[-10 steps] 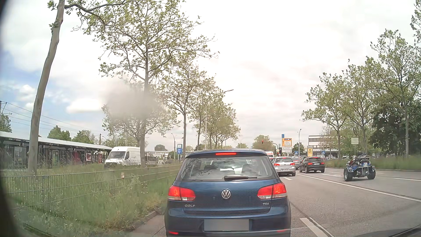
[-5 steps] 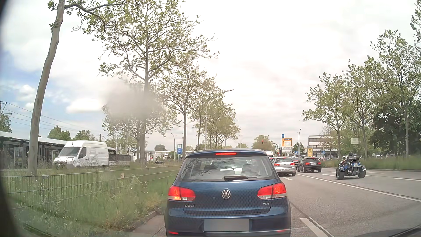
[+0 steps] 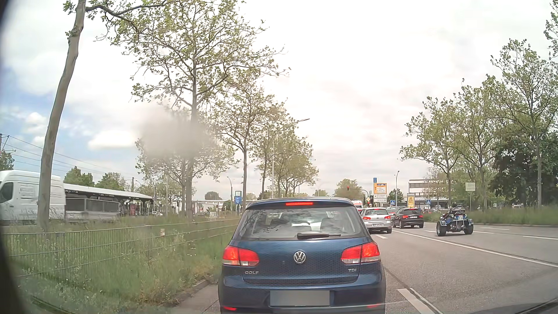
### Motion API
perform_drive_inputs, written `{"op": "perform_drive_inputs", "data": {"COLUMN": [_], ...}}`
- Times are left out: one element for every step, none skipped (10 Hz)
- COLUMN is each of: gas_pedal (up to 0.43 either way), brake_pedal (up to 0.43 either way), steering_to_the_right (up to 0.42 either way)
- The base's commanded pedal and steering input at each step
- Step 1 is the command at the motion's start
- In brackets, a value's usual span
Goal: Follow the waypoints while adhering to traffic rules and regulations
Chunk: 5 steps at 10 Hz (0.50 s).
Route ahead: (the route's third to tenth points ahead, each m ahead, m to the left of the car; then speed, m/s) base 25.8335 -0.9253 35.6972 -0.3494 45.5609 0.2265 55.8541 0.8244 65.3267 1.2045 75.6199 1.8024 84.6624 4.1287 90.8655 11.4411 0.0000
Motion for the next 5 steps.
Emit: {"op": "perform_drive_inputs", "data": {"gas_pedal": [0.000,0.000,0.000,0.000,0.000], "brake_pedal": [0.244,0.244,0.244,0.244,0.244], "steering_to_the_right": [-0.004,-0.003,-0.003,-0.003,-0.003]}}
